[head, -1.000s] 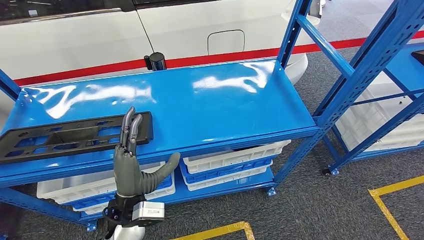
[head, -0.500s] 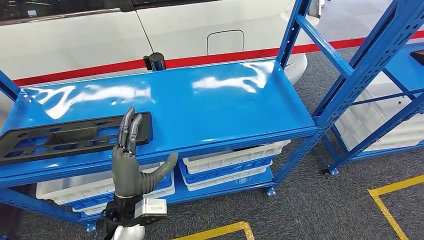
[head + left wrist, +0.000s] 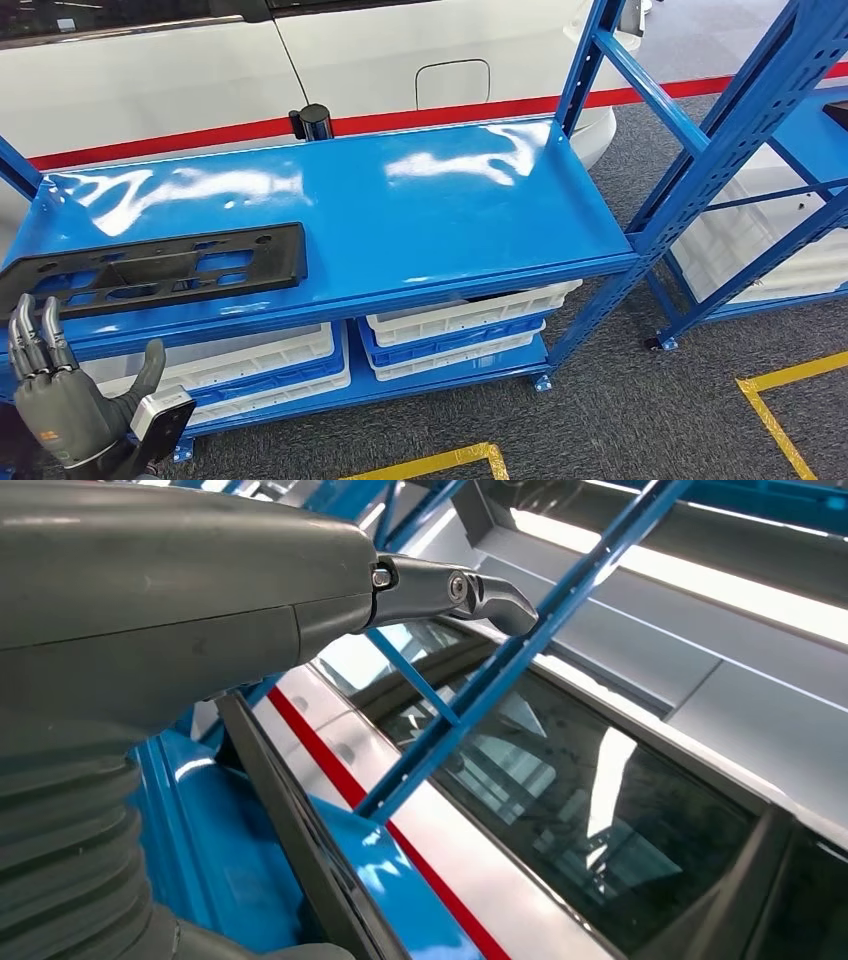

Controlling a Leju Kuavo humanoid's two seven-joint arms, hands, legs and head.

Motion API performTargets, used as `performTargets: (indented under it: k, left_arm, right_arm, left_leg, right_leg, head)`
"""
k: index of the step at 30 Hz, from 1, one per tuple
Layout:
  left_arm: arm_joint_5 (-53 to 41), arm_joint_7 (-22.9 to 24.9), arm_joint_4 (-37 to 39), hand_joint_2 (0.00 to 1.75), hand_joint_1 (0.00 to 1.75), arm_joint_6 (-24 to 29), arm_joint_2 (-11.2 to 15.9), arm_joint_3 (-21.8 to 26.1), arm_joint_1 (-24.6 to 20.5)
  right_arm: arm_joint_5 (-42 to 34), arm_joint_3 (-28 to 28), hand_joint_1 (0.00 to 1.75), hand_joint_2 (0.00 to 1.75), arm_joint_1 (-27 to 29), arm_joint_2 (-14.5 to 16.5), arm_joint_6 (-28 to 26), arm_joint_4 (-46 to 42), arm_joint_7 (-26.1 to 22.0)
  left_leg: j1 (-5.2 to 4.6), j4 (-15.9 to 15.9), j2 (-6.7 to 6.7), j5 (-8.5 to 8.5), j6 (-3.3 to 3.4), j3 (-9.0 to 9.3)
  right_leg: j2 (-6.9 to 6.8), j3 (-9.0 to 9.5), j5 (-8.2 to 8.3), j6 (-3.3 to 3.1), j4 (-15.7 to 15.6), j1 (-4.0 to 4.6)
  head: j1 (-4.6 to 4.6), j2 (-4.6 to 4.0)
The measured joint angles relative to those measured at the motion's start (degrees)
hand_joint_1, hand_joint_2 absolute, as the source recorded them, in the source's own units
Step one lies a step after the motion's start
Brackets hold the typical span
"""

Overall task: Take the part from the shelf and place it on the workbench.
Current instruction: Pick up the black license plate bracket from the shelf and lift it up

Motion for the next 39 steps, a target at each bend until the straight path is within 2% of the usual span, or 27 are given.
performTargets:
  k: [2,17,22,28,34,39]
  left_arm:
    - [0.0,-0.21,-0.44,1.75,0.0,-0.01,-0.39,0.68,0.05]
    - [-0.82,-0.29,-1.09,1.75,0.0,-0.01,-1.19,2.41,0.07]
    - [-3.42,4.12,0.27,1.75,0.0,-0.02,-0.85,2.46,-0.68]
    - [-0.68,13.19,8.69,1.75,0.0,-0.05,3.76,0.83,-3.86]
    - [0.43,17.52,17.16,1.75,0.0,-0.81,9.18,-0.46,-7.39]
    - [1.35,19.88,22.26,1.75,0.0,-3.0,12.25,-1.15,-10.27]
  right_arm:
    - [0.07,-0.08,0.0,1.75,-0.01,0.02,0.0,0.0,0.0]
    - [0.74,-0.5,0.0,1.75,-0.03,0.03,0.0,0.0,0.04]
    - [1.47,-0.73,0.0,1.75,-0.06,0.02,0.09,0.0,0.44]
    - [2.8,-0.75,0.0,1.75,-0.17,-0.06,0.39,0.0,0.69]
    - [3.8,-0.75,0.0,1.75,-0.33,-0.39,0.85,0.0,0.92]
    - [4.25,-0.75,0.0,1.75,-0.42,-0.56,1.23,0.0,1.16]
  left_leg:
    - [-0.02,0.0,0.0,0.01,0.01,0.01]
    - [-0.01,0.0,0.0,0.01,0.01,0.02]
    - [-0.02,0.0,0.0,0.01,0.01,0.02]
    - [0.0,0.0,0.0,0.01,0.0,0.06]
    - [0.02,0.0,0.0,0.03,-0.01,0.04]
    - [0.0,0.0,0.0,0.03,-0.01,0.02]
  right_leg:
    - [0.0,0.01,0.0,0.01,0.0,-0.03]
    - [0.0,0.0,0.0,0.0,0.0,-0.03]
    - [0.0,0.0,0.0,0.01,0.0,-0.04]
    - [0.0,0.02,0.0,0.01,0.0,-0.01]
    - [0.0,0.01,0.0,0.0,0.03,0.02]
    - [0.0,0.0,0.0,0.0,0.03,-0.01]
  head:
    - [0.0,0.0]
    - [0.0,0.0]
    - [0.0,0.0]
    - [0.0,0.0]
    - [-0.01,0.0]
    - [-0.01,0.0]
